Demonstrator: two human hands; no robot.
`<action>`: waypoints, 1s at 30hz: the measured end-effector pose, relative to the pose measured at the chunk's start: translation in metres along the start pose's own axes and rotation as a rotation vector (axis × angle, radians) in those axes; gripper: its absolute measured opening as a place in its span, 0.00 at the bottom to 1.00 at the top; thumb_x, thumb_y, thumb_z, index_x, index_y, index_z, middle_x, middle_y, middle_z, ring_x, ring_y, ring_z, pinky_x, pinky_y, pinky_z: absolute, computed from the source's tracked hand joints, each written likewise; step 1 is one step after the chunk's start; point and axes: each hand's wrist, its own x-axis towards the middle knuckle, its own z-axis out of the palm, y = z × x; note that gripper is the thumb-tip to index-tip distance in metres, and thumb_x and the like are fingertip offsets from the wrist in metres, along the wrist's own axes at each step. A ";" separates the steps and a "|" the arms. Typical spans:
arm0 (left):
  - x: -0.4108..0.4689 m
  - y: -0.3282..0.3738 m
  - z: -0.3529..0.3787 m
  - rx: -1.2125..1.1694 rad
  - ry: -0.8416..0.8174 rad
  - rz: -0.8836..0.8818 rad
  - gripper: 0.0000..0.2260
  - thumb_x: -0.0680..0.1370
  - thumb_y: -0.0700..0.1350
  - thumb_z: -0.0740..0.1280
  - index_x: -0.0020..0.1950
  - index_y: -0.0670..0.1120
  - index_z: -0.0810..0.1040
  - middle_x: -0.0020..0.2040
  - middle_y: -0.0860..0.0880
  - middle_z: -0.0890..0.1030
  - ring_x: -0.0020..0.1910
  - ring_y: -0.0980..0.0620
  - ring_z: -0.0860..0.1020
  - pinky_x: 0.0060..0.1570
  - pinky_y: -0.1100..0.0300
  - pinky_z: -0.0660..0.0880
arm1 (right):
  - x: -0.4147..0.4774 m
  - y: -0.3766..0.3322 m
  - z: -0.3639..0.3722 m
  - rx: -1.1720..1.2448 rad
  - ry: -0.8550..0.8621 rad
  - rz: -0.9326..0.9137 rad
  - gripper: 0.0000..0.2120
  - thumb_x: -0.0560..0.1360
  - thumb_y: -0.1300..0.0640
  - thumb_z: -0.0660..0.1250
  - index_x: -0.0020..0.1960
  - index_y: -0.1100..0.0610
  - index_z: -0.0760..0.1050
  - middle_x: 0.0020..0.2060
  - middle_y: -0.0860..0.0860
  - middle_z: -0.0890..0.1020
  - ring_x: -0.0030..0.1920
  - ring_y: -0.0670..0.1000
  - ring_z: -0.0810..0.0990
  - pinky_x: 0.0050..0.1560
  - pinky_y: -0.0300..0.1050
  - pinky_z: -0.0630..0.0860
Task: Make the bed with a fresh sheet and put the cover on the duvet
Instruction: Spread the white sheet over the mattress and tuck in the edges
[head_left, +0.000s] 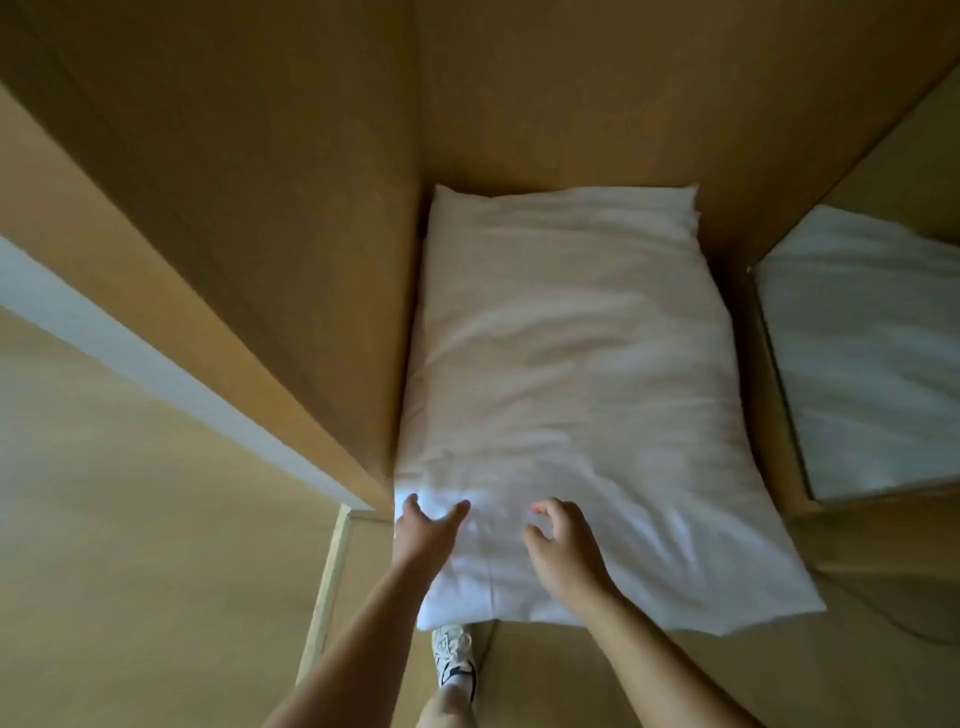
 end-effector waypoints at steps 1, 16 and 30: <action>0.008 0.002 0.002 -0.007 -0.006 -0.015 0.42 0.72 0.57 0.72 0.76 0.42 0.54 0.74 0.42 0.63 0.72 0.44 0.64 0.67 0.53 0.64 | 0.008 -0.001 0.002 -0.008 0.020 0.002 0.16 0.78 0.55 0.61 0.65 0.57 0.70 0.64 0.53 0.70 0.64 0.51 0.70 0.58 0.39 0.66; -0.019 0.047 0.018 0.356 -0.093 0.420 0.20 0.75 0.49 0.65 0.66 0.49 0.69 0.55 0.49 0.80 0.50 0.47 0.79 0.43 0.58 0.74 | 0.058 -0.050 0.002 0.358 -0.114 0.238 0.49 0.66 0.36 0.71 0.77 0.47 0.46 0.73 0.53 0.59 0.71 0.55 0.65 0.64 0.45 0.67; 0.004 0.112 -0.016 0.459 0.082 0.937 0.45 0.67 0.37 0.70 0.75 0.56 0.47 0.75 0.49 0.58 0.73 0.53 0.59 0.71 0.62 0.57 | 0.050 -0.063 -0.052 0.138 0.011 -0.014 0.15 0.78 0.59 0.58 0.63 0.53 0.75 0.53 0.52 0.81 0.51 0.52 0.79 0.45 0.40 0.72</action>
